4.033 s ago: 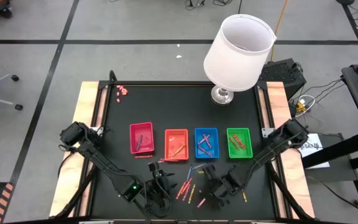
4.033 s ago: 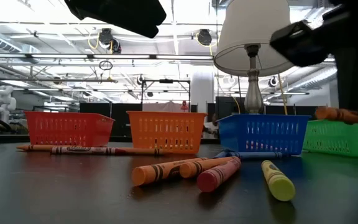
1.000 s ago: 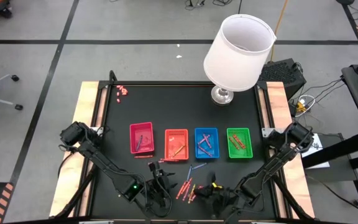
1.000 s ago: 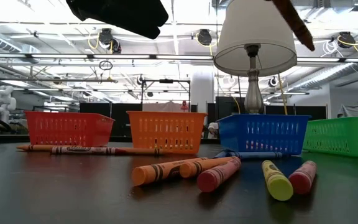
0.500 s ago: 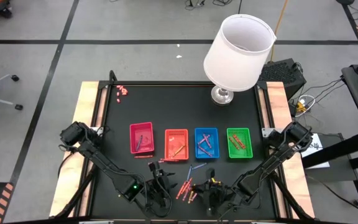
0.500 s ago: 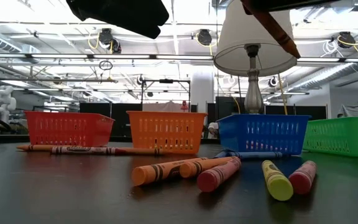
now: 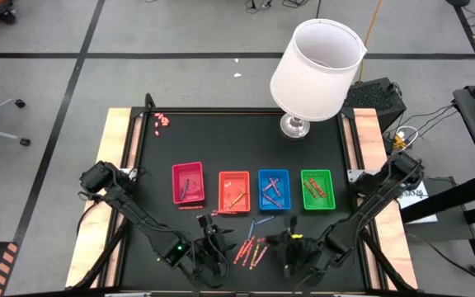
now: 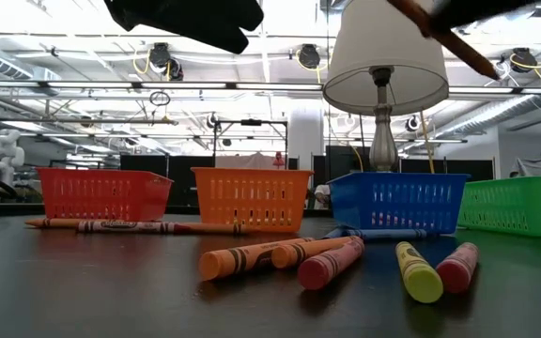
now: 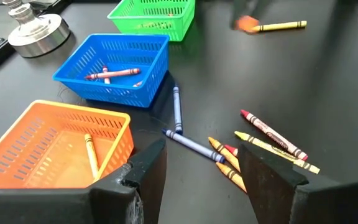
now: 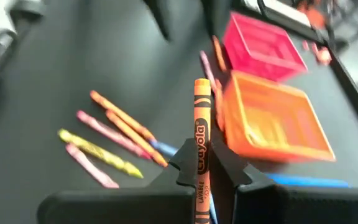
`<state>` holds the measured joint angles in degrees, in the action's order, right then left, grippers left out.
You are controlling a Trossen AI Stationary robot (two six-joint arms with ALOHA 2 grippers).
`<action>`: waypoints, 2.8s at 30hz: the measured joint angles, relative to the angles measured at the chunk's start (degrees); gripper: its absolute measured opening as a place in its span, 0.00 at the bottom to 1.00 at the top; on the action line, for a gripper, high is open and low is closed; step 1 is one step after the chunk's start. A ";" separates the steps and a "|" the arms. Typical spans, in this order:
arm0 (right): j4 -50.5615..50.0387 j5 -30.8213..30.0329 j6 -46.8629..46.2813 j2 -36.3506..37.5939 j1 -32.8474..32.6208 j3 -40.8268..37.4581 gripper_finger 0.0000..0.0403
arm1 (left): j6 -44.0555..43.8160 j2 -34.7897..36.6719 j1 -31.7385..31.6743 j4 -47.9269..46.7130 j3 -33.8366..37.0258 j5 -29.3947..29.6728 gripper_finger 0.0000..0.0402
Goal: Sort crayons
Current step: Put the orange crayon into the green bin, then put the yellow crayon into the orange bin
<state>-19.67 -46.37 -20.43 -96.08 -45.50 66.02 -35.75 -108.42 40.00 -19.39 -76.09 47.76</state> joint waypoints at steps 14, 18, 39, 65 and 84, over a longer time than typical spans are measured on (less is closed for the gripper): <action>-44.75 -1.79 -41.97 8.25 0.29 0.00 0.01 | 0.07 0.00 -0.34 0.87 0.00 0.00 0.49; -54.78 -1.57 -57.68 8.25 1.09 0.00 0.01 | 0.07 0.00 -0.32 1.00 0.00 0.00 0.49; -58.17 0.23 -94.03 8.23 2.38 -17.62 0.08 | 0.04 0.00 -0.73 1.37 0.00 0.02 0.49; -44.55 -33.42 -55.31 8.25 -5.27 -9.93 0.35 | -4.50 1.77 1.65 -16.45 -0.08 -5.73 0.49; -35.38 -33.09 -48.01 8.21 -4.81 -17.62 0.35 | -23.71 1.92 1.24 -29.66 8.69 -5.27 0.49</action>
<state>-55.05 -79.46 -68.44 -87.88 -50.30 48.40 -59.45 -106.50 41.23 -49.05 -67.40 42.49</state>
